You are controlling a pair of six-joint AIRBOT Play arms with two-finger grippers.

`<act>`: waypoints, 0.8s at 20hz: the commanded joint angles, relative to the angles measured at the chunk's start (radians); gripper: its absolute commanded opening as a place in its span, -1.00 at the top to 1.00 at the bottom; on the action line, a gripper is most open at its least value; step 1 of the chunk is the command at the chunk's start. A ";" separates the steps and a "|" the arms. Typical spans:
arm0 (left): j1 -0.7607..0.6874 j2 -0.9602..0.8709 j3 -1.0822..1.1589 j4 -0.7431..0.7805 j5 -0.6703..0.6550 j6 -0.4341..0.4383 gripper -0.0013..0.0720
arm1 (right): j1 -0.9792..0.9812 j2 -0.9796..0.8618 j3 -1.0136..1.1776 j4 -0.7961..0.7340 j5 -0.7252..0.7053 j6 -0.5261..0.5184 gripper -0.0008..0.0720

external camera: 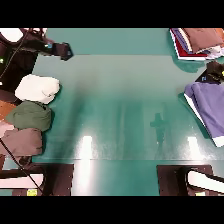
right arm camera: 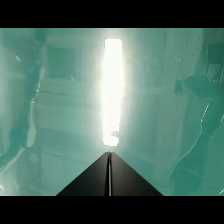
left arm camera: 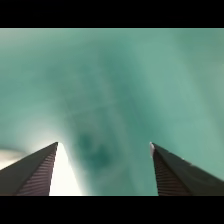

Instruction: Fold the shirts.

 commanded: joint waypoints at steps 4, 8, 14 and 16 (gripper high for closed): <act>0.221 -0.002 -0.182 0.260 -0.001 -0.142 -0.89 | 0.001 0.001 0.000 0.000 -0.014 0.001 0.93; 0.298 -0.008 -0.403 0.255 0.153 -0.145 -0.89 | 0.001 0.001 0.000 0.000 -0.024 0.002 0.93; 0.298 -0.043 -0.445 0.220 0.208 -0.148 0.70 | 0.002 0.001 0.000 0.000 -0.040 0.016 0.93; 0.298 -0.041 -0.410 0.214 0.165 -0.151 0.90 | 0.001 0.001 0.000 0.000 -0.040 0.016 0.93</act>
